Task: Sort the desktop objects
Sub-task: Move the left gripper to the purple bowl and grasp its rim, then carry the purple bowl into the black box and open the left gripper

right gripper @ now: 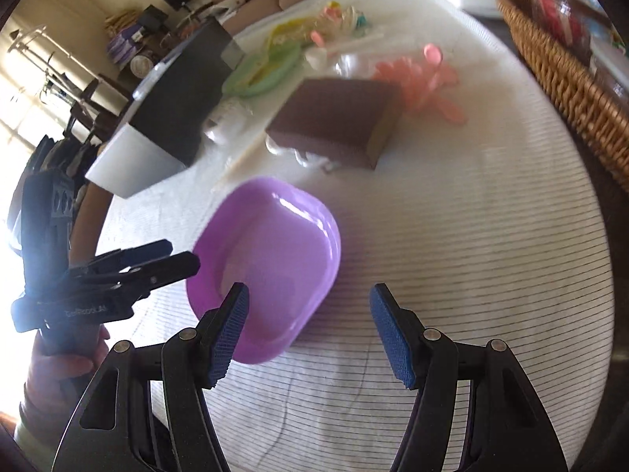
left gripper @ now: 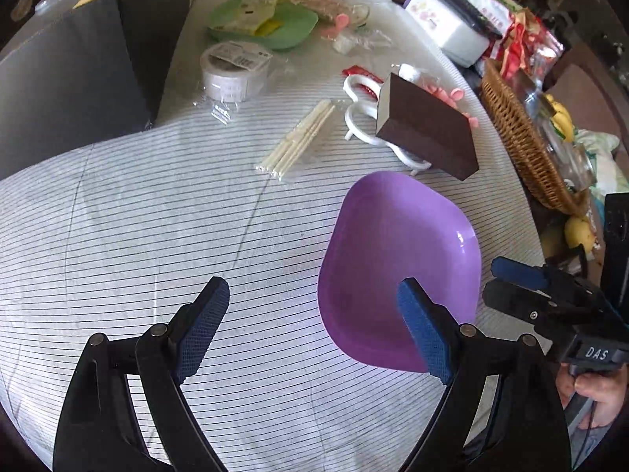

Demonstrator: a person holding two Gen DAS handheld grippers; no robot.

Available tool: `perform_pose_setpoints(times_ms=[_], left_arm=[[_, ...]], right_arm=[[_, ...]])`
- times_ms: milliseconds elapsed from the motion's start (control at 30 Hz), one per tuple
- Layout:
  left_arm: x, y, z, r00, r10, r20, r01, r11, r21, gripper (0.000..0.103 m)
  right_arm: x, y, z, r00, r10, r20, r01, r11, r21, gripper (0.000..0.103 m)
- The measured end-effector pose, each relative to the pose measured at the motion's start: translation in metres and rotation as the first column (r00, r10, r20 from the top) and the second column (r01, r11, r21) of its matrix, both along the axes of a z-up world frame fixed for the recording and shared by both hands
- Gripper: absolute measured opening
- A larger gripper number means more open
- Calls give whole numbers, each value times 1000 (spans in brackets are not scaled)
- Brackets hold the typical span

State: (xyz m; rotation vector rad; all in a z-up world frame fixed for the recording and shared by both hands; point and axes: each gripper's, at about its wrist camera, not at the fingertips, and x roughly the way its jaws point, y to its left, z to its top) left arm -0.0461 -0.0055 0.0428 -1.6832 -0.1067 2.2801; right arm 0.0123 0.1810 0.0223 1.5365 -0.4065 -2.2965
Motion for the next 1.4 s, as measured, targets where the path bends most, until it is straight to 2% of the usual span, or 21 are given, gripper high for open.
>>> perform_pose_setpoints(times_ms=[100, 200, 233, 267, 300, 333, 367, 467, 567, 633, 733, 900, 1033, 1100, 1167, 1233, 1300, 1400], left_arm=[[2, 6, -13, 1000, 7, 12, -6, 1000, -23, 84], [7, 13, -14, 1000, -7, -15, 6, 998, -58, 81], [8, 15, -13, 1000, -11, -22, 9, 998, -66, 73], [10, 17, -12, 1000, -14, -28, 12, 997, -72, 67], [10, 18, -12, 999, -18, -31, 16, 997, -73, 54], [12, 19, -11, 999, -22, -27, 20, 998, -64, 40], [12, 20, -10, 999, -24, -21, 23, 998, -56, 40], [16, 17, -8, 1000, -16, -15, 16, 1000, -27, 39], [21, 10, -6, 1000, -2, -5, 2, 1000, 31, 37], [25, 9, -4, 1000, -26, -9, 26, 999, 38, 34], [30, 9, 0, 999, -48, -16, 49, 998, 45, 34], [36, 2, 7, 997, -71, 8, 69, 988, 141, 34], [27, -5, 2, 999, -33, -10, 34, 996, 78, 37], [18, -10, -7, 1000, -8, 19, 7, 997, 77, 37], [15, -8, -9, 1000, -21, 19, 19, 998, 64, 34], [17, 2, -6, 998, -56, 18, 56, 998, 12, 22], [20, 8, -3, 997, -77, 15, 77, 997, -18, 21], [24, -3, 8, 998, -65, 9, 65, 998, 16, 21]], right_arm=[[-2, -6, -5, 999, 41, 0, -41, 999, 16, 66], [-6, -13, -14, 998, 63, 21, -63, 998, 9, 65], [-7, -16, -16, 997, 68, 18, -69, 998, 10, 65], [-8, -18, -14, 997, 75, 6, -75, 997, 13, 57], [-9, -19, -15, 997, 80, 2, -80, 997, 11, 53], [-10, -20, -16, 997, 79, -1, -78, 997, 6, 41], [-11, -21, -17, 997, 72, -1, -72, 997, 4, 35], [-11, -21, -12, 998, 56, -30, -55, 998, 23, 35], [-9, -15, -1, 997, 24, -75, -26, 999, -21, 32], [-8, -11, 4, 995, 10, -97, -13, 999, -38, 29], [-8, -11, 4, 995, 5, -96, -8, 1000, -29, 27], [-10, -13, 0, 997, 12, -82, -10, 1000, 23, 24], [-11, -17, -2, 997, 30, -76, -29, 999, 18, 19], [-10, -21, -3, 996, 41, -74, -38, 998, 44, 19], [-10, -26, -4, 996, 53, -72, -49, 997, 60, 19], [-10, -31, -5, 995, 68, -73, -62, 995, 84, 17], [-8, -35, 0, 992, 73, -101, -59, 989, 135, 17], [-5, -37, 17, 985, 82, -155, -64, 991, 117, 17]])
